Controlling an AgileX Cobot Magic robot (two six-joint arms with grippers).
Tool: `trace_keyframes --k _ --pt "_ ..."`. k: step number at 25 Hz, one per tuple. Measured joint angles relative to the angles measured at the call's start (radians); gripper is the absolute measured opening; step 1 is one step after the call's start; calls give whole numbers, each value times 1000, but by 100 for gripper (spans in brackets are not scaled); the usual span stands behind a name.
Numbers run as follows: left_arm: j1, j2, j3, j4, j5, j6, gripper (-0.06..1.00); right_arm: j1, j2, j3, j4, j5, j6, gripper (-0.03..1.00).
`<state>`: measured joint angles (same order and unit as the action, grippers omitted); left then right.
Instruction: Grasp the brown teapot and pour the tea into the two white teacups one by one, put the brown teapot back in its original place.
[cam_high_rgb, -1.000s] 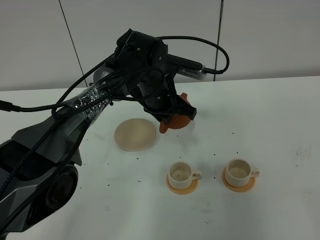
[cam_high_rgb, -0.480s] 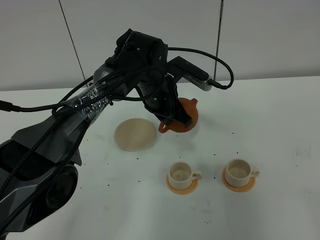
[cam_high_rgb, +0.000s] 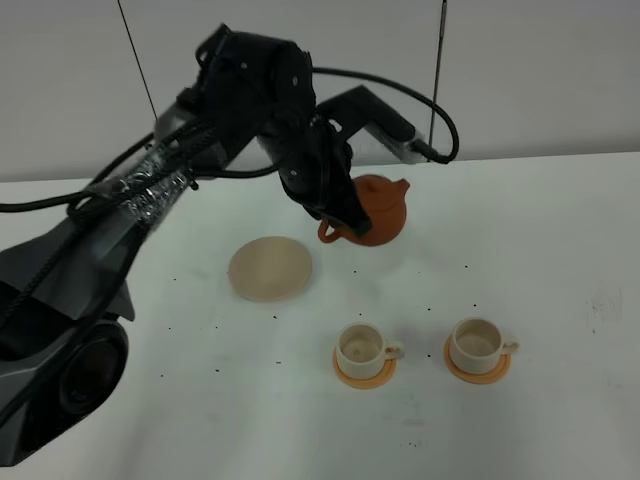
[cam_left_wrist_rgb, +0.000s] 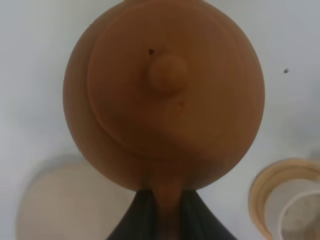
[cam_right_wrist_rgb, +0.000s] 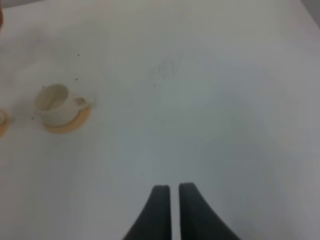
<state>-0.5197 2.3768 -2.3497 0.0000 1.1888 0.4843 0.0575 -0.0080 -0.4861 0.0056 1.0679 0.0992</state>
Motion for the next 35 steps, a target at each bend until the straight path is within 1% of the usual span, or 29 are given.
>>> trace_keyframes --k 5,13,19,22,28,35 --pt "0 -51 0 -44 0 77 18 0 0 0 0 0 0 3" --pt "0 -58 3 -113 0 197 18 0 0 0 0 0 0 3" --pt "-2 -58 24 -160 -1 245 18 0 0 0 0 0 0 3" --pt "-22 -58 30 -161 -1 280 18 0 0 0 0 0 0 3" --pt "-94 -58 30 -111 -1 299 18 0 0 0 0 0 0 3" --pt "-128 -58 30 -87 -1 377 18 0 0 0 0 0 0 3"
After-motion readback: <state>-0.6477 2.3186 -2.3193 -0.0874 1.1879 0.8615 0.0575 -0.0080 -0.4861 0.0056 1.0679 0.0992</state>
